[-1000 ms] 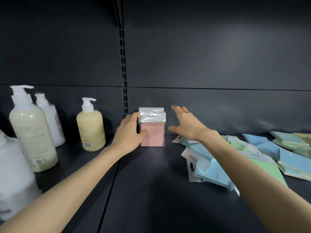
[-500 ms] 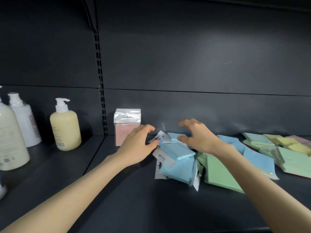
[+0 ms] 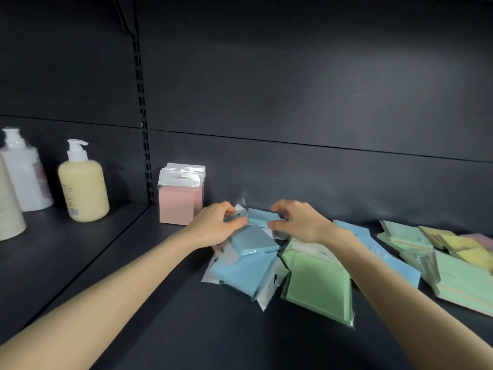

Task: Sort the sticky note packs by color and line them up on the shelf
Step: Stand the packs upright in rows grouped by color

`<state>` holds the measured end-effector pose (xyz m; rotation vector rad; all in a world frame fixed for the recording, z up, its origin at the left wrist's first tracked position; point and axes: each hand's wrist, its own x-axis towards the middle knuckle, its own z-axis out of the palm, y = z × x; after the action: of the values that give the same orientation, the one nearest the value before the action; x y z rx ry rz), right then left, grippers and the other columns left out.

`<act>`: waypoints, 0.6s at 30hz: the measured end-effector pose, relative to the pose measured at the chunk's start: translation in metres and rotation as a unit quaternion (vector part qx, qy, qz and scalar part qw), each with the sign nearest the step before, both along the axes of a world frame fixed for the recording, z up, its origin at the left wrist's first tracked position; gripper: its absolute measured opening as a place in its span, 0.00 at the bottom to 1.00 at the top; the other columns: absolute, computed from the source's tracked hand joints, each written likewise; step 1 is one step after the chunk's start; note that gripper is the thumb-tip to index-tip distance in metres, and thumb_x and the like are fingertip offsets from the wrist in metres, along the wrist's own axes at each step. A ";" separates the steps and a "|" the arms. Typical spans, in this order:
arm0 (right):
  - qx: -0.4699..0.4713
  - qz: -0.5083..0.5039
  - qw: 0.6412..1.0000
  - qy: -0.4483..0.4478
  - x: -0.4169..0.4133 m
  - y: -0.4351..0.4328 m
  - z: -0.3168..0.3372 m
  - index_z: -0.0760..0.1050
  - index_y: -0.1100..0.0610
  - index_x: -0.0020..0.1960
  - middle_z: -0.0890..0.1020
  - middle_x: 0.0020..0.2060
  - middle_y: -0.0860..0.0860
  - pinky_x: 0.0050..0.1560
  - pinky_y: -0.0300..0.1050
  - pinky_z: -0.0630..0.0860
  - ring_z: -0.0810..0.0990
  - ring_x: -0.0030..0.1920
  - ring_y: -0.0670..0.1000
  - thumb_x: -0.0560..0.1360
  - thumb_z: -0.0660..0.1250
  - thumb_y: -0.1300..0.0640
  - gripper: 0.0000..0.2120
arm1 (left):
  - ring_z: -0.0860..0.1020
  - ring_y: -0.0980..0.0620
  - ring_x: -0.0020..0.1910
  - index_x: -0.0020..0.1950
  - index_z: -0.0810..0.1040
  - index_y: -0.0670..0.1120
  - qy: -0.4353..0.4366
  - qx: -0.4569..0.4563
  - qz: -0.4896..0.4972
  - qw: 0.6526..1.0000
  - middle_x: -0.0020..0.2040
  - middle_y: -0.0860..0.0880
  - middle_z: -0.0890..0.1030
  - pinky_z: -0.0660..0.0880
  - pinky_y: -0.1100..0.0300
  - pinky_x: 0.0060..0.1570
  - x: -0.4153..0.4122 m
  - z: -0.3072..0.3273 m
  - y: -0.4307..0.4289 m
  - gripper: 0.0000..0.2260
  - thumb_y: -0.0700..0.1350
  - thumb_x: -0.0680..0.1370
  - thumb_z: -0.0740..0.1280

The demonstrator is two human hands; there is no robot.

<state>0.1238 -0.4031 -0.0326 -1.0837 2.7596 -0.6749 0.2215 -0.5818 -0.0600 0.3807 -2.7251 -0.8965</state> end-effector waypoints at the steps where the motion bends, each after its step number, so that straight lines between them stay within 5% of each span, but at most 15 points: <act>1: 0.001 0.000 1.000 -0.008 -0.005 -0.003 -0.001 0.72 0.55 0.62 0.78 0.52 0.53 0.48 0.44 0.72 0.76 0.51 0.53 0.75 0.66 0.50 0.18 | 0.75 0.52 0.57 0.62 0.73 0.46 -0.018 0.004 0.010 1.000 0.59 0.50 0.77 0.72 0.55 0.59 -0.006 0.001 -0.002 0.22 0.60 0.76 0.64; 6: 0.036 -0.001 0.998 -0.052 -0.033 -0.020 -0.006 0.68 0.53 0.68 0.74 0.65 0.50 0.60 0.42 0.69 0.73 0.63 0.51 0.74 0.66 0.45 0.25 | 0.74 0.50 0.57 0.60 0.72 0.45 -0.098 0.033 0.013 0.995 0.57 0.50 0.75 0.70 0.56 0.57 -0.029 0.000 -0.013 0.24 0.64 0.76 0.61; 13: 0.096 0.007 0.992 -0.082 -0.048 -0.039 -0.011 0.65 0.53 0.71 0.72 0.66 0.51 0.65 0.45 0.68 0.72 0.64 0.51 0.76 0.63 0.44 0.26 | 0.75 0.53 0.54 0.56 0.73 0.48 -0.133 0.027 -0.004 0.991 0.56 0.52 0.76 0.73 0.56 0.57 -0.051 -0.007 -0.022 0.27 0.67 0.69 0.66; 18: 0.105 0.020 0.989 -0.103 -0.045 -0.044 -0.013 0.60 0.52 0.74 0.65 0.71 0.50 0.70 0.47 0.63 0.65 0.70 0.51 0.72 0.66 0.39 0.36 | 0.76 0.51 0.55 0.62 0.71 0.44 -0.144 0.003 -0.017 0.990 0.58 0.50 0.75 0.74 0.54 0.58 -0.044 -0.007 -0.018 0.33 0.64 0.67 0.71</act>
<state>0.0784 -0.4469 -0.0452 -0.9634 2.5572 -0.4492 0.1772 -0.6001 -0.0665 0.5020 -2.9978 -0.9224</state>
